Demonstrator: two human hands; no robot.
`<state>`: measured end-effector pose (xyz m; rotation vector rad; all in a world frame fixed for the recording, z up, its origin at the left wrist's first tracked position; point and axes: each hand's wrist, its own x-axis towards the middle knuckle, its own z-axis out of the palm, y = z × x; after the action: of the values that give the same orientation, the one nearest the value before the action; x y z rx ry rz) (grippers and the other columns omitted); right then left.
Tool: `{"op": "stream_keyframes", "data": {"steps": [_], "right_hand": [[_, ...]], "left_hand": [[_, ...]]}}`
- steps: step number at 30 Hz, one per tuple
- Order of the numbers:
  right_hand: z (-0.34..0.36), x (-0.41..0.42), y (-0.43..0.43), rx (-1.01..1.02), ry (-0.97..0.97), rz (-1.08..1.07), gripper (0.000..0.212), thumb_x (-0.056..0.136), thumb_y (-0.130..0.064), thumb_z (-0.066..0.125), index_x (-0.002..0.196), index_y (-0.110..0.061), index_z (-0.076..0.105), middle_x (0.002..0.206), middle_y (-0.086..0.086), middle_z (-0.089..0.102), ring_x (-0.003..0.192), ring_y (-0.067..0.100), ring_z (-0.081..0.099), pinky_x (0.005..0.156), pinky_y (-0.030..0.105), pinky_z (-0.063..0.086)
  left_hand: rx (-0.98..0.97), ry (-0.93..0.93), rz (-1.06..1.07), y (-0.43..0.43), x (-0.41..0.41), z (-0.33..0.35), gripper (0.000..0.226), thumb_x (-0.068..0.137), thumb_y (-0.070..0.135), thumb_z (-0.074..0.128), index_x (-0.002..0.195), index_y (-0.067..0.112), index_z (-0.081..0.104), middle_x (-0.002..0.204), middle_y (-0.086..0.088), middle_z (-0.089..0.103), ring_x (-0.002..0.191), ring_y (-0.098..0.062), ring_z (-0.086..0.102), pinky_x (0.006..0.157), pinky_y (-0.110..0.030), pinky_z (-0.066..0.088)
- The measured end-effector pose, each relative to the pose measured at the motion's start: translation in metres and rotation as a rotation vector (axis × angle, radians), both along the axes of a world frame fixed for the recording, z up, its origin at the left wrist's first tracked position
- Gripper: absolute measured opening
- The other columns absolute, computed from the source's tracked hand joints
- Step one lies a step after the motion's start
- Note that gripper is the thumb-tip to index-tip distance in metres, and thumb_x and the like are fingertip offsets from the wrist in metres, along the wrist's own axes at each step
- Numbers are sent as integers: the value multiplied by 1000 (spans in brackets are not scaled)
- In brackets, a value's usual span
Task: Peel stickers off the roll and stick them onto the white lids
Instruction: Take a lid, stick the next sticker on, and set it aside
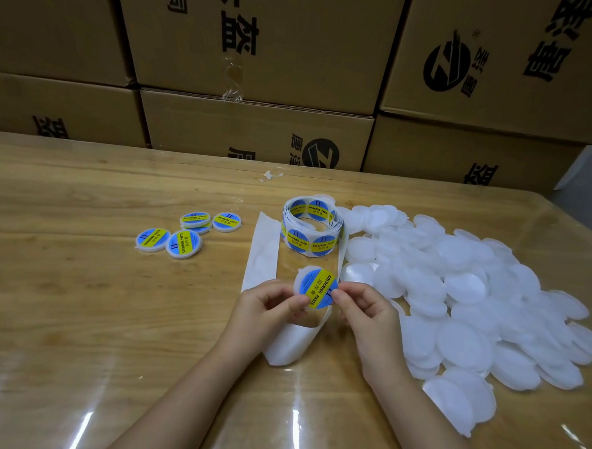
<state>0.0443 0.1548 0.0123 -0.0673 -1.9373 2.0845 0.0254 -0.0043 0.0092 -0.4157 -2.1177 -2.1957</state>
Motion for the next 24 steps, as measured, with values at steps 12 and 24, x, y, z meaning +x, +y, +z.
{"op": "stream_keyframes", "data": {"steps": [12, 24], "right_hand": [[-1, 0, 0, 22, -28, 8, 13, 84, -6, 68, 81, -19, 72, 78, -4, 74, 70, 2, 65, 62, 11, 46], [-1, -1, 0, 25, -55, 11, 13, 84, -7, 68, 82, -19, 72, 78, -2, 74, 73, 6, 67, 65, 12, 48]], "left_hand": [[-46, 29, 10, -1, -1, -2, 12, 69, 34, 69, 72, 24, 75, 70, -3, 66, 78, -39, 65, 82, -57, 51], [-49, 48, 10, -1, -2, -5, 7, 72, 30, 70, 73, 26, 76, 72, 1, 66, 79, -40, 63, 79, -60, 51]]}}
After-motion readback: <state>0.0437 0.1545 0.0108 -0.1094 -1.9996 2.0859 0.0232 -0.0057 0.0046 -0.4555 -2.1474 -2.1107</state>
